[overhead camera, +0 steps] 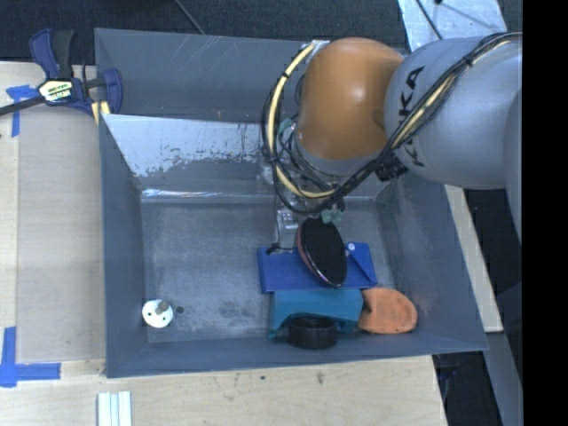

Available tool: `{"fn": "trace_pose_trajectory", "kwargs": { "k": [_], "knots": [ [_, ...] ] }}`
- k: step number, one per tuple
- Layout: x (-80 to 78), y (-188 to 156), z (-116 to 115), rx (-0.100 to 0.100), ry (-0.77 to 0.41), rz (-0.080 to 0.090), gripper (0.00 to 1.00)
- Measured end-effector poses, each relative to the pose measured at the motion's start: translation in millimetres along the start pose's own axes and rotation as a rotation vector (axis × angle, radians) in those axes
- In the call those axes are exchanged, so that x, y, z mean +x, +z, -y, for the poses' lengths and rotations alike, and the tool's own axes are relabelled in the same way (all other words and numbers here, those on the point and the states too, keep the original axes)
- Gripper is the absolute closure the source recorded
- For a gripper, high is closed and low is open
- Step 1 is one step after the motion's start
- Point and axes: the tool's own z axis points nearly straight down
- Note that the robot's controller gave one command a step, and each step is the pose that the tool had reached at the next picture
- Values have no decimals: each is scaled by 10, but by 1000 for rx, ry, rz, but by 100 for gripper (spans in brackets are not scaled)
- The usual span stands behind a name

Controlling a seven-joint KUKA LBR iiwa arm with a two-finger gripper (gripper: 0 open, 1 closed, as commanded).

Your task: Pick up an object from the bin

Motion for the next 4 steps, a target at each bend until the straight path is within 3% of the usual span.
{"fn": "trace_pose_trajectory", "kwargs": {
  "k": [1, 2, 3, 4],
  "knots": [
    [164, 26, 182, -5, -61, 2, 0],
    [172, 64, 618, -2, 15, 0, 0],
    [308, 388, 877, -3, 98, 4, 0],
    [96, 647, 983, -3, 90, 3, 0]
  ]
}}
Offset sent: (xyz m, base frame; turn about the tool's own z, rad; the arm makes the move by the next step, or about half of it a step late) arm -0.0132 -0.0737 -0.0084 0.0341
